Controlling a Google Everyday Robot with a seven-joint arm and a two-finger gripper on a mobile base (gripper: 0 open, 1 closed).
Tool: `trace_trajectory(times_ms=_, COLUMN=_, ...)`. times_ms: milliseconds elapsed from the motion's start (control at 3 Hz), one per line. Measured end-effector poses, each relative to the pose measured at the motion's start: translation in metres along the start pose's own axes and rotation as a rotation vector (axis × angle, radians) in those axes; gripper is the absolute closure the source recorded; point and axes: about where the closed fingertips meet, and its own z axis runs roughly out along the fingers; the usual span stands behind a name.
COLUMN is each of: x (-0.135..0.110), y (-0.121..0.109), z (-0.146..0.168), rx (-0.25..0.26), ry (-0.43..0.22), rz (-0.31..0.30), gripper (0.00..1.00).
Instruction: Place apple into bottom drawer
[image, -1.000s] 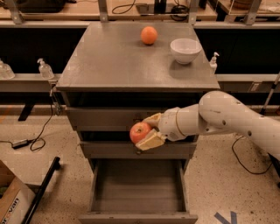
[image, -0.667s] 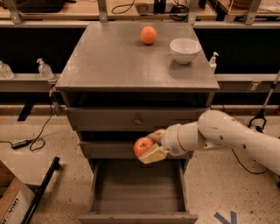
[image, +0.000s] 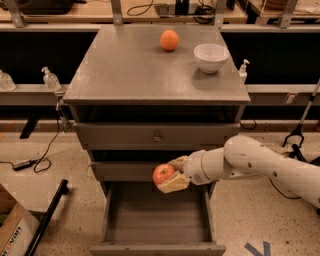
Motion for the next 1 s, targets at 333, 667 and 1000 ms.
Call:
trace_trajectory(times_ms=333, x=-0.013, y=0.0, z=-0.003, rx=0.02, ry=-0.022, rz=-0.083, gripper=1.0)
trace_trajectory(times_ms=667, x=0.006, y=-0.001, z=0.023, rx=-0.02, ry=-0.043, rz=-0.104, gripper=1.0)
trace_trajectory(times_ms=1000, x=0.03, y=-0.004, z=0.048, rx=-0.056, ry=-0.044, rz=-0.094, gripper=1.0)
